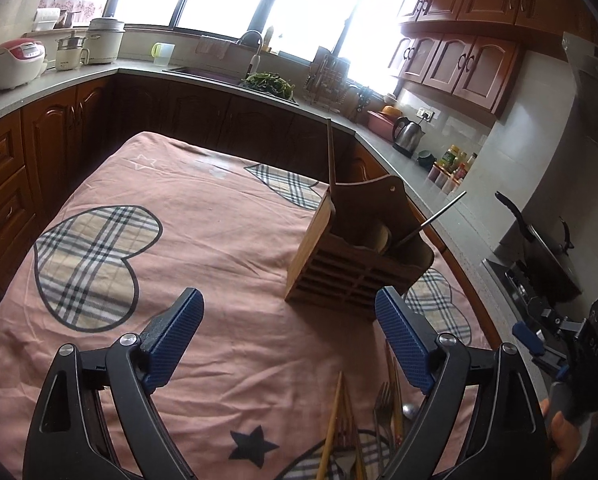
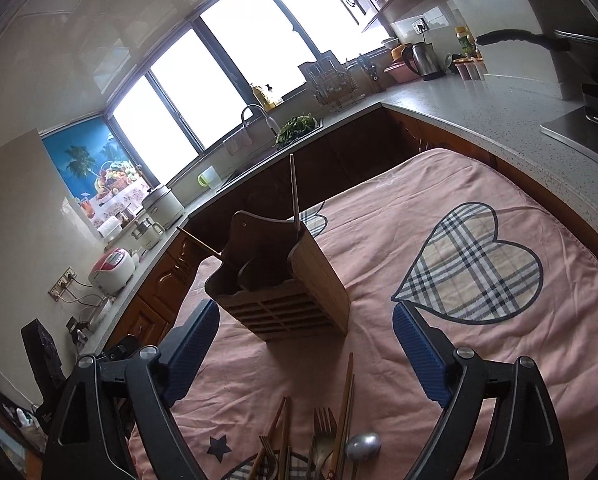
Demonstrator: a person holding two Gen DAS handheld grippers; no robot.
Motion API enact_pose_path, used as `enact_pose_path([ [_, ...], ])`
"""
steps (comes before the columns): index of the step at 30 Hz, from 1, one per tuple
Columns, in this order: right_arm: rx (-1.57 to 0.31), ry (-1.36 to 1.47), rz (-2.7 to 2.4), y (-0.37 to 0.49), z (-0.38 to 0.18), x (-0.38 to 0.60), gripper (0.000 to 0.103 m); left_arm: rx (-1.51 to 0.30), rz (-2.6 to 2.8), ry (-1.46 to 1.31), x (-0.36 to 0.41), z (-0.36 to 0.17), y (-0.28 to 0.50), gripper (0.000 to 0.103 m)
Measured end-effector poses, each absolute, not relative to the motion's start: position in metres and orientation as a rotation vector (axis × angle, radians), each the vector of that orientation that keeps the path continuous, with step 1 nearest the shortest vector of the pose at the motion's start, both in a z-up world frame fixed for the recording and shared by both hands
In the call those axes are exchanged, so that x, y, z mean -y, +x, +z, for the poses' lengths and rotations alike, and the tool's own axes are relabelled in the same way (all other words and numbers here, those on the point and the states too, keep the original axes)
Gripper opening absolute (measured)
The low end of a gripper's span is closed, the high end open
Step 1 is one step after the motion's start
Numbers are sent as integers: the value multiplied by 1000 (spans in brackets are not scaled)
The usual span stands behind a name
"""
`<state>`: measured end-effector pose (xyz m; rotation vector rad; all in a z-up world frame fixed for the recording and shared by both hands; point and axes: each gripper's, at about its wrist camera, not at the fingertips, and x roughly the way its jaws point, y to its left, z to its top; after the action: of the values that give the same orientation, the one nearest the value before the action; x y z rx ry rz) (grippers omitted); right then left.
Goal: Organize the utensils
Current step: 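Move both grippers back over the utensil pile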
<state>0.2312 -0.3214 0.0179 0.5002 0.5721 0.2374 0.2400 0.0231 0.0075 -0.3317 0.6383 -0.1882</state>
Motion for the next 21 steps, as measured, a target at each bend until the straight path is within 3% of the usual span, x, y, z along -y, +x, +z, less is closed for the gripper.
enact_pose_path([
  [21, -681, 451, 205, 151, -34, 326, 90, -758, -231, -260, -1, -37, 192, 90],
])
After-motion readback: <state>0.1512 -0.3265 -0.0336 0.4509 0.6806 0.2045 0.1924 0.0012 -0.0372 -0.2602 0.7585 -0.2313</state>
